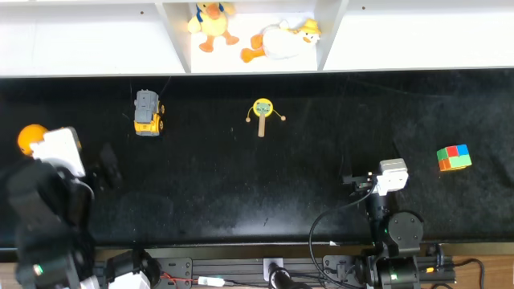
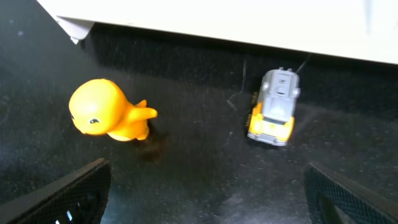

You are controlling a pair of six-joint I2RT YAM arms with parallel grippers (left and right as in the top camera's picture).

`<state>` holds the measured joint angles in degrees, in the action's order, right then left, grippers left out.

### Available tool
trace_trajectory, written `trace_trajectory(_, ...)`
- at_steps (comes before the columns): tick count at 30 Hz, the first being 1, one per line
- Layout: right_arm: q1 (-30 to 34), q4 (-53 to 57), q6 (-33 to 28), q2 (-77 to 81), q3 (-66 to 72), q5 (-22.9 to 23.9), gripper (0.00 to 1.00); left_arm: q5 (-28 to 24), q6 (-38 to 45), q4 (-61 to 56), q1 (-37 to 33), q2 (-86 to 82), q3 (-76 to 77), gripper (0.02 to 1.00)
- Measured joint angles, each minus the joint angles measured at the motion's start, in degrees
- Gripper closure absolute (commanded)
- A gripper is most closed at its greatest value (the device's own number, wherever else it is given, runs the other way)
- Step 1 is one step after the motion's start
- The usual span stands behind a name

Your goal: Store Toys

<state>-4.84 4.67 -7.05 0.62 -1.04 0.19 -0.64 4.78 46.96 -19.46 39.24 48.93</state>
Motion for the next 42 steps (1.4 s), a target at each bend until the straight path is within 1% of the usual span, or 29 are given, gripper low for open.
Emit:
trace_trajectory(5,0.0,0.0,0.0,0.0,0.0,0.0,0.005,-6.2,6.4,-0.3,-8.4,10.7,3.7,0.025)
trace_trajectory(10,0.0,0.0,0.0,0.0,0.0,0.0,0.005,-12.7,13.4,-0.6,-18.2,18.8,5.3,0.025)
trace_trajectory(14,0.0,0.0,0.0,0.0,0.0,0.0,0.005,-16.2,17.6,-3.0,-25.7,21.4,5.7,0.023)
trace_trajectory(18,0.0,0.0,0.0,0.0,0.0,0.0,0.007,-17.8,19.7,-8.7,-31.7,21.6,6.0,0.023)
trace_trajectory(20,0.0,0.0,0.0,0.0,0.0,0.0,0.005,-18.1,19.9,-10.7,-32.7,21.6,6.4,0.023)
trace_trajectory(26,0.0,0.0,0.0,0.0,0.0,0.0,0.005,-19.0,20.9,-12.7,-32.8,23.4,6.8,0.023)
trace_trajectory(31,0.0,0.0,0.0,0.0,0.0,0.0,0.007,-19.4,21.3,-14.1,-32.8,31.0,7.0,0.02)
trace_trajectory(35,0.0,0.0,0.0,0.0,0.0,0.0,0.005,-20.6,22.9,-14.7,-32.7,37.2,7.0,0.02)
trace_trajectory(42,0.0,0.0,0.0,0.0,0.0,0.0,0.005,-22.1,24.4,-16.7,-32.7,42.7,7.0,0.02)
